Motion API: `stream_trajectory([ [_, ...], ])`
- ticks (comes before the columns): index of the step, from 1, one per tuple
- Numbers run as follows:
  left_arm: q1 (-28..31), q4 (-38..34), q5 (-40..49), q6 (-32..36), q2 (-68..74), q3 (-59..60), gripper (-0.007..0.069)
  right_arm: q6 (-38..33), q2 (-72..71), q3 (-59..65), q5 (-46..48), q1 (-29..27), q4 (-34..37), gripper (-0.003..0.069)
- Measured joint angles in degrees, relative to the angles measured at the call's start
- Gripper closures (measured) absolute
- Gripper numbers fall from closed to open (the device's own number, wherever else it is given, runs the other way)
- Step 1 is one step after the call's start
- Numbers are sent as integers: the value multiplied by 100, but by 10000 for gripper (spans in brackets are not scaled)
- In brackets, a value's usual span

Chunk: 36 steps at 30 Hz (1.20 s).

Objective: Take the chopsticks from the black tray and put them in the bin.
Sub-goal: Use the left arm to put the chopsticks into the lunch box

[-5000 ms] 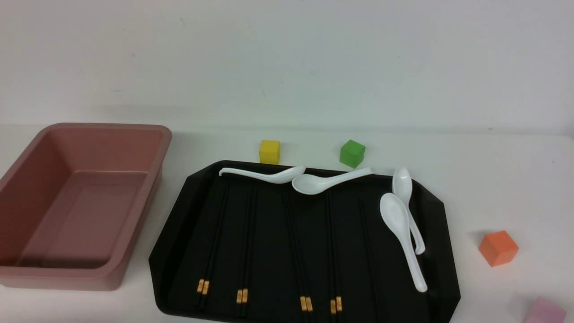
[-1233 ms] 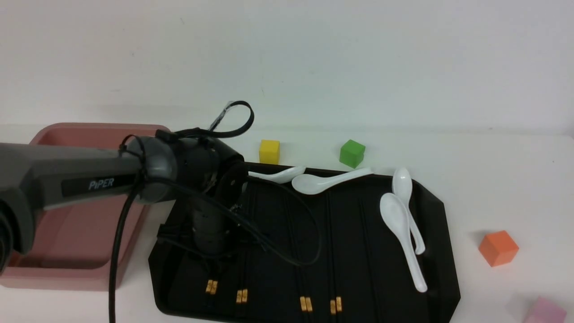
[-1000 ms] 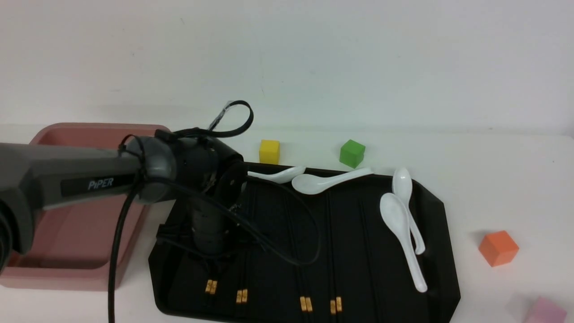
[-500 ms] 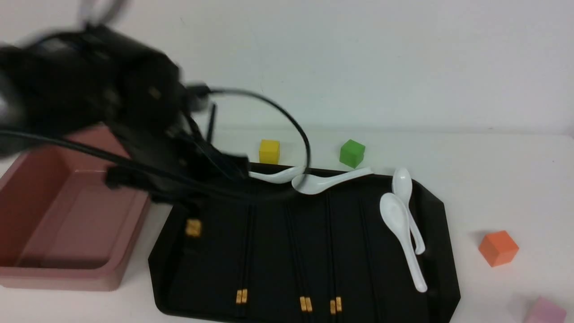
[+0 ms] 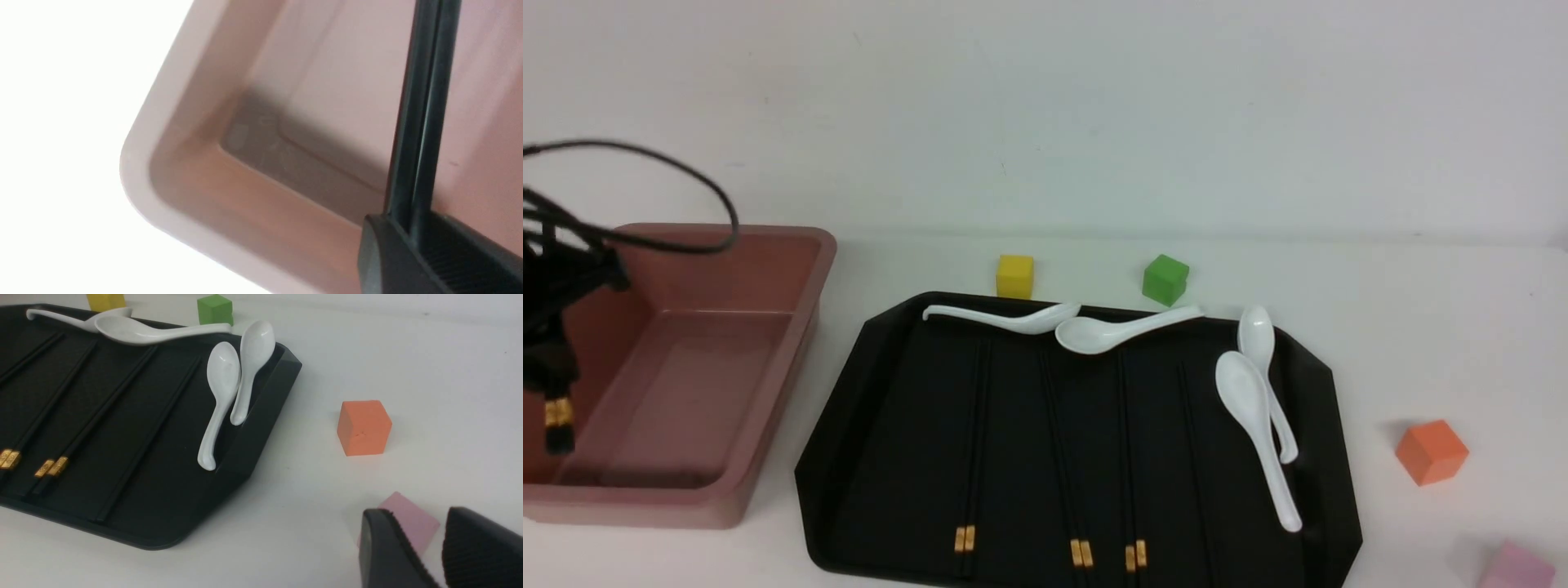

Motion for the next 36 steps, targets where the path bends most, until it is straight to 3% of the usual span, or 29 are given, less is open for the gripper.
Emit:
stream_trajectory([
  [16,39,-106,-1079,965,1273,57,506,0,0,0,0,0,0,419],
  [25,39,-158,-887,965,1123,25,356,0,0,0,0,0,0,419],
  [27,39,-206,-727,965,1001,-71,353,0,0,0,0,0,0,419],
  [31,39,-347,-520,965,639,-243,422,0,0,0,0,0,0,419],
  [36,39,-625,-167,1093,-263,-267,618,0,0,0,0,0,0,419],
])
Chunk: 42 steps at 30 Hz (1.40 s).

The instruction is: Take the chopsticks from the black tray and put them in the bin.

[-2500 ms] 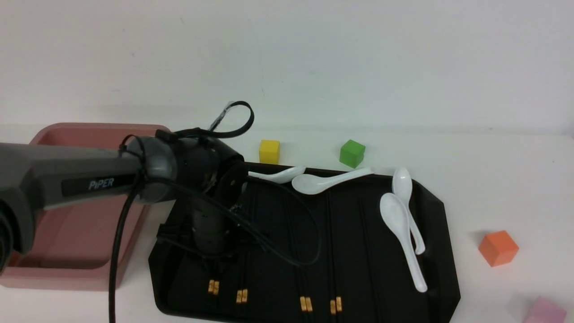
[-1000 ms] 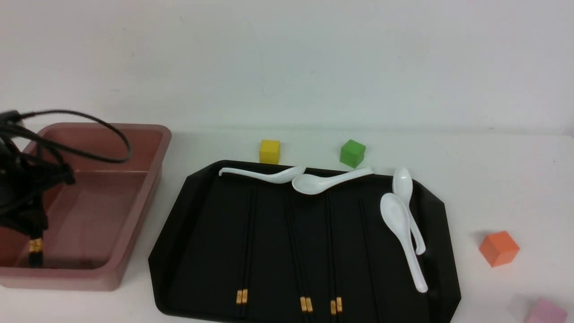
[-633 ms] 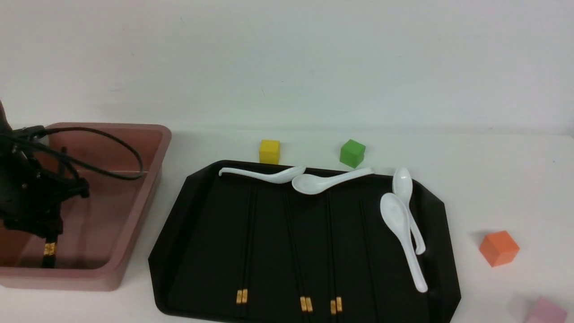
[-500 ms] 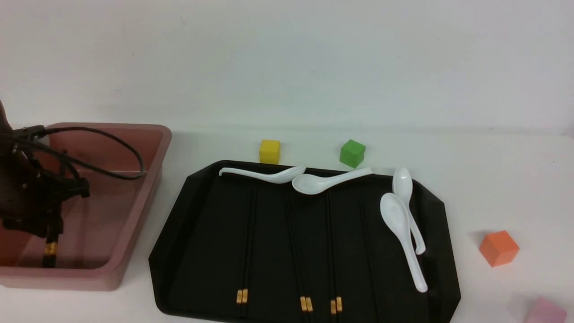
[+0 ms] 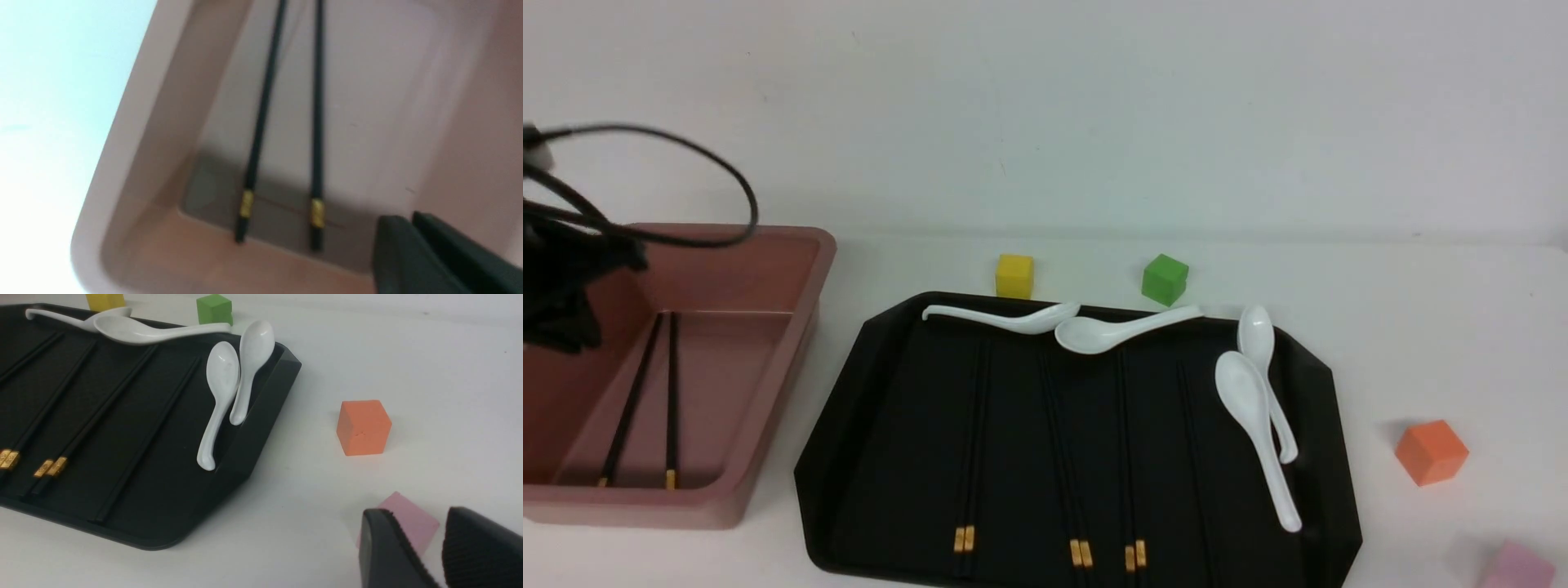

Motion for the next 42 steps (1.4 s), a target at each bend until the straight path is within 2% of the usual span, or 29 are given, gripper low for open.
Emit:
stream_trajectory([
  [4,0,-301,371,314,-605,12,637,0,0,0,0,0,0,419],
  [10,0,-1421,584,1142,-2317,843,637,0,0,0,0,0,0,419],
  [16,0,-2343,240,1875,-4113,2202,637,0,0,0,0,0,0,419],
  [21,0,-3070,-392,2377,-5781,3519,637,0,0,0,0,0,0,419],
  [29,0,-3510,-1051,2419,-7056,4604,637,0,0,0,0,0,0,419],
  [42,0,-3577,-1077,2419,-7114,4715,637,0,0,0,0,0,0,419],
])
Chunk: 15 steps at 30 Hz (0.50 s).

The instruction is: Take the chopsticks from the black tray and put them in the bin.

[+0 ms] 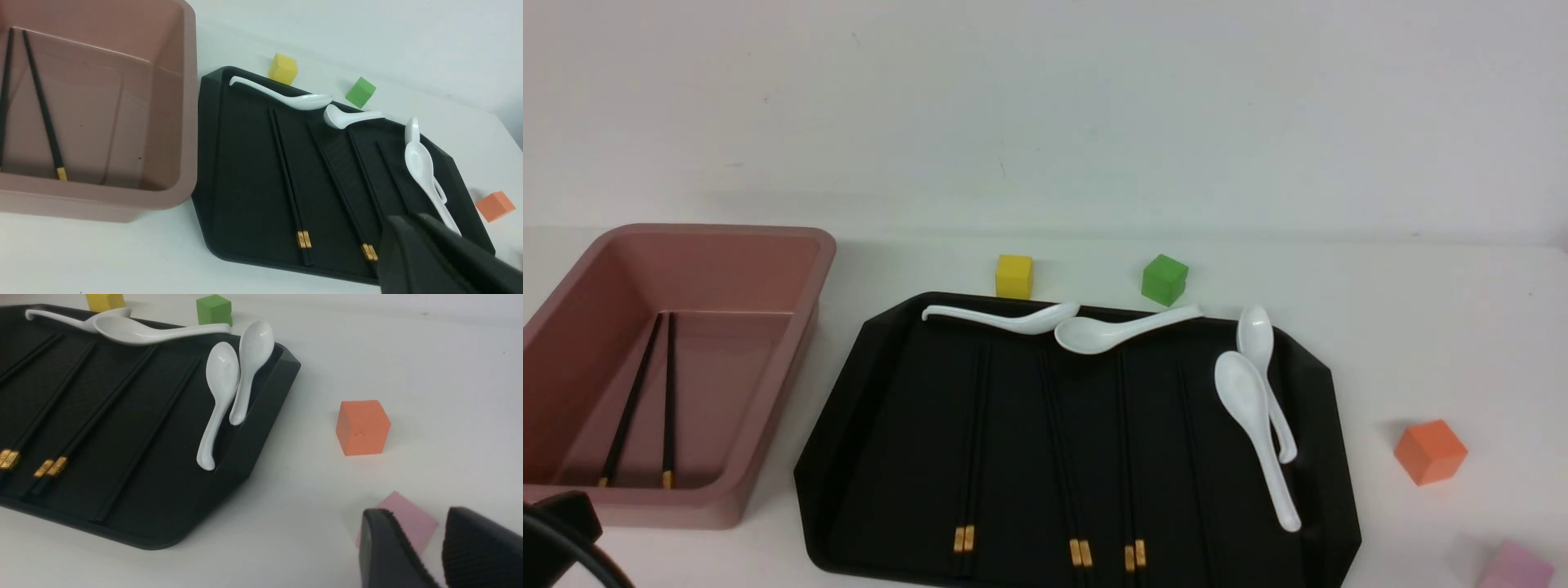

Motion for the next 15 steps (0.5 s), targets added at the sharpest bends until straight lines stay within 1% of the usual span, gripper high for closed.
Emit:
stream_trajectory([
  [4,0,33,-23,27,0,0,637,0,0,0,0,0,0,419],
  [10,0,209,-332,40,0,0,637,0,0,0,0,0,0,419],
  [15,0,333,-963,20,-75,250,636,0,0,0,0,0,0,419],
])
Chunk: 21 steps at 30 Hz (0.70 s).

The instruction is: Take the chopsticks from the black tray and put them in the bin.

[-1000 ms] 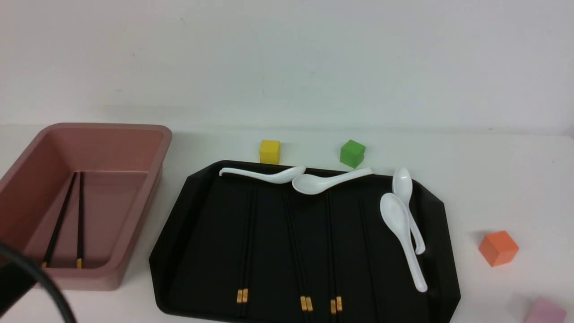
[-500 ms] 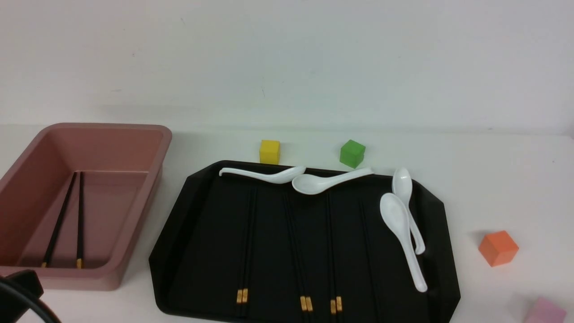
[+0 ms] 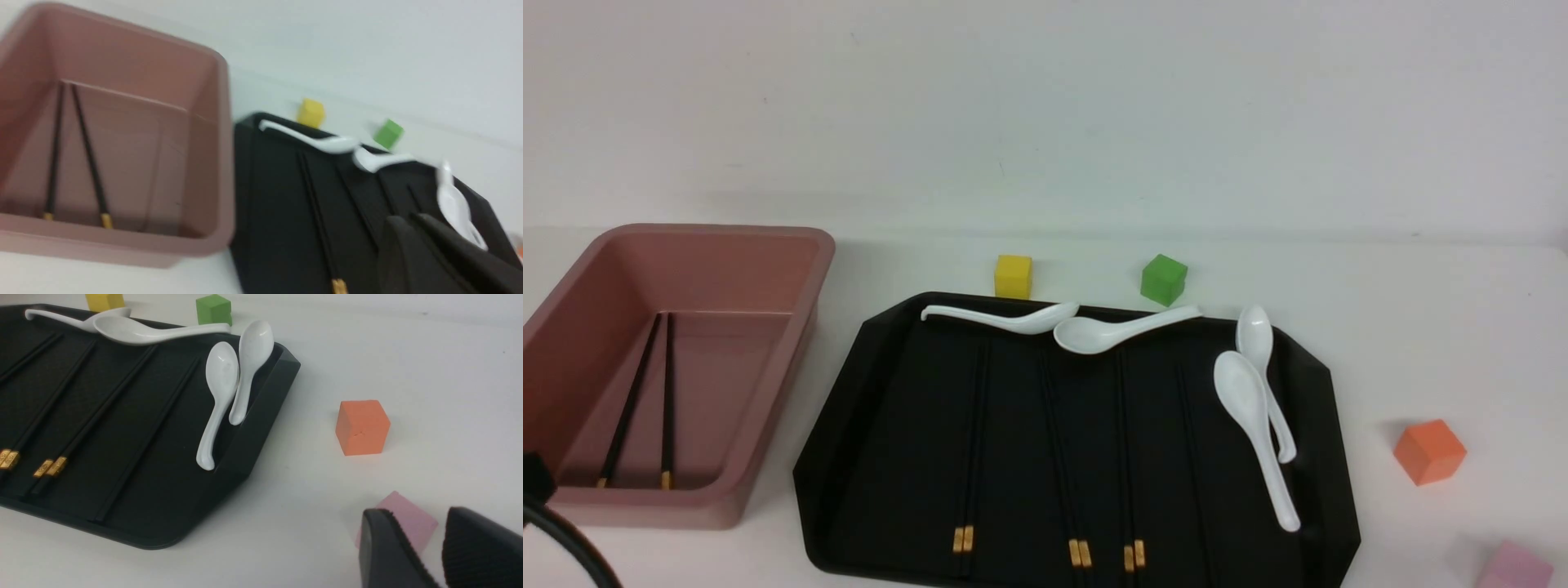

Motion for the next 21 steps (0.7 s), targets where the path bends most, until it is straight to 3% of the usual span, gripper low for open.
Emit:
stream_trajectory([
  [3,-94,320,-276,-192,-99,211,636,0,0,0,0,0,0,419],
  [8,-815,1803,-1042,-1537,-413,848,634,0,0,0,0,0,0,419],
  [15,-1177,3472,-1580,-3379,-965,1810,632,0,0,0,0,0,0,419],
  [21,-1177,3926,-1667,-4104,-1545,2347,626,0,0,0,0,0,0,419],
])
